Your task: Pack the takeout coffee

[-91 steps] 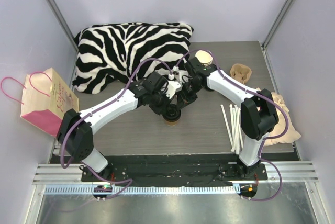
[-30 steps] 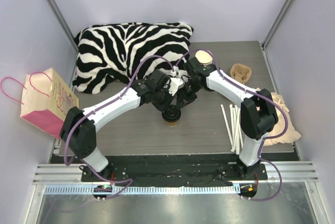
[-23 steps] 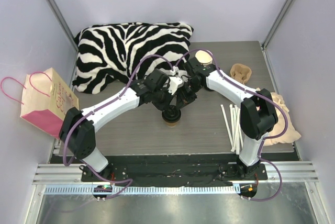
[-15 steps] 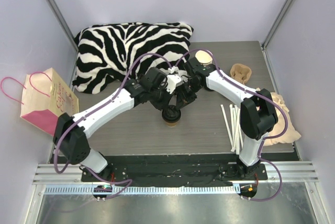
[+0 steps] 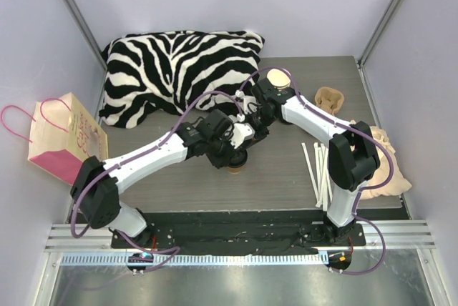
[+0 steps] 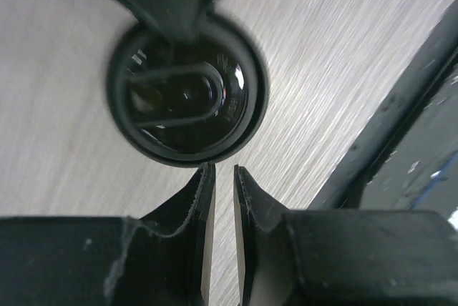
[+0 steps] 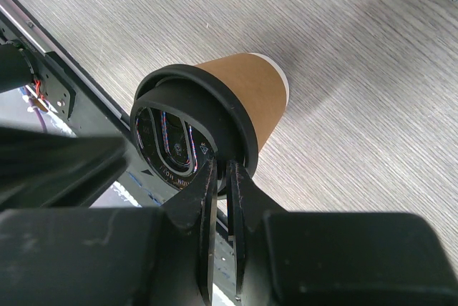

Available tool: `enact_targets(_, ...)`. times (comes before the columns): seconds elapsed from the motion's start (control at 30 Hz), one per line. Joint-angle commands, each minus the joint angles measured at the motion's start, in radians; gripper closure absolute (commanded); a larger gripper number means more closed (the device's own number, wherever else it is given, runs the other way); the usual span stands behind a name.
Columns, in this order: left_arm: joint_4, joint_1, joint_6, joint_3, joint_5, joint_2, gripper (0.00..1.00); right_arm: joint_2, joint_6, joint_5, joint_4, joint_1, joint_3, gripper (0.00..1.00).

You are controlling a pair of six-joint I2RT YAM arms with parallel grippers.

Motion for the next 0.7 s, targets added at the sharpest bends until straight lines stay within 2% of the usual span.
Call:
enact_targets(0.0,0.058,-0.008,0.051,-0.069,-0.043,0.027,0.81,0.029,-0.016,0.046,-0.003,0.007,0.014,0.84)
enact_targets(0.17,0.037,-0.007,0.044,-0.044,-0.025,-0.022,0.82,0.026,-0.017,0.048,-0.007,0.007,0.013,0.84)
enact_targets(0.4,-0.014,-0.063,0.045,0.114,-0.02,-0.038,0.82,0.024,-0.016,0.049,-0.007,0.007,0.013,0.84)
enact_targets(0.67,0.065,-0.091,0.054,0.091,-0.028,0.025,0.81,0.027,-0.016,0.046,-0.007,0.006,0.014,0.84)
